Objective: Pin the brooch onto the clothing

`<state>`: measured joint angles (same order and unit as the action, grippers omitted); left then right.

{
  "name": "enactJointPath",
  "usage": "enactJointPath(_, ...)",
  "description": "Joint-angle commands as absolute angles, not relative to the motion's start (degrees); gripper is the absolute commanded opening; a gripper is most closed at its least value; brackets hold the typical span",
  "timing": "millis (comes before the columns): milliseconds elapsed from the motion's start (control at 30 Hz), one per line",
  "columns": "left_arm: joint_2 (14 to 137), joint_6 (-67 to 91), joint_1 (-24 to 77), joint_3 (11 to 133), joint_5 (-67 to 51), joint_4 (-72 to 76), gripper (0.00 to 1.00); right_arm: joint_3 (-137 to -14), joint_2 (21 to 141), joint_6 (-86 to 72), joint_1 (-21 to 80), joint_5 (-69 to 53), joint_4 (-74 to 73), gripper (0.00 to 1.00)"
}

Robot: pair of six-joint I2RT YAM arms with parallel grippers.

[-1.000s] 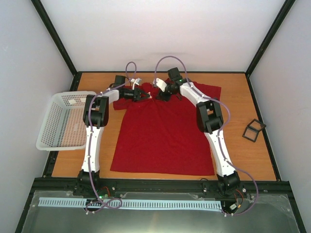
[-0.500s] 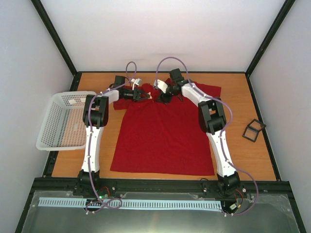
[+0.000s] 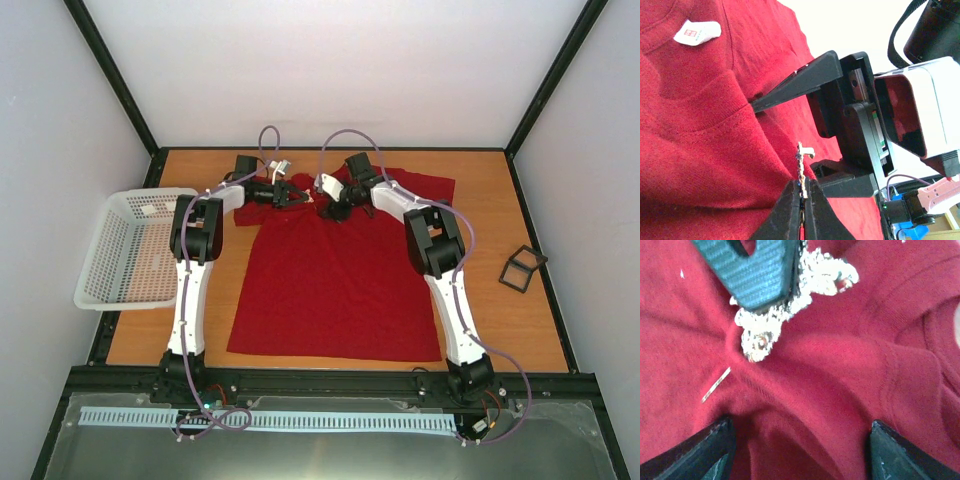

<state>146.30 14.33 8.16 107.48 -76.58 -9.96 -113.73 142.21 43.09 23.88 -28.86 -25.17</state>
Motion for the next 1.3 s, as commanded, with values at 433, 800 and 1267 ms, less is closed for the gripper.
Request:
enactJointPath(433,143.77,15.81,8.0,107.3,-78.27,-9.76,0.03,-109.17,140.17,54.99,24.21,-33.77,-13.1,0.69)
enactJointPath(800,142.72,19.93,7.99,104.51,-77.61,-2.68,0.02,-105.49,137.7,52.44,24.35,-39.65,-9.3,0.67)
enactJointPath(1267,141.22,19.73,8.35,99.15,-77.41,3.25,0.01,-104.37,137.31,48.68,24.11,-41.45,-6.88,0.66)
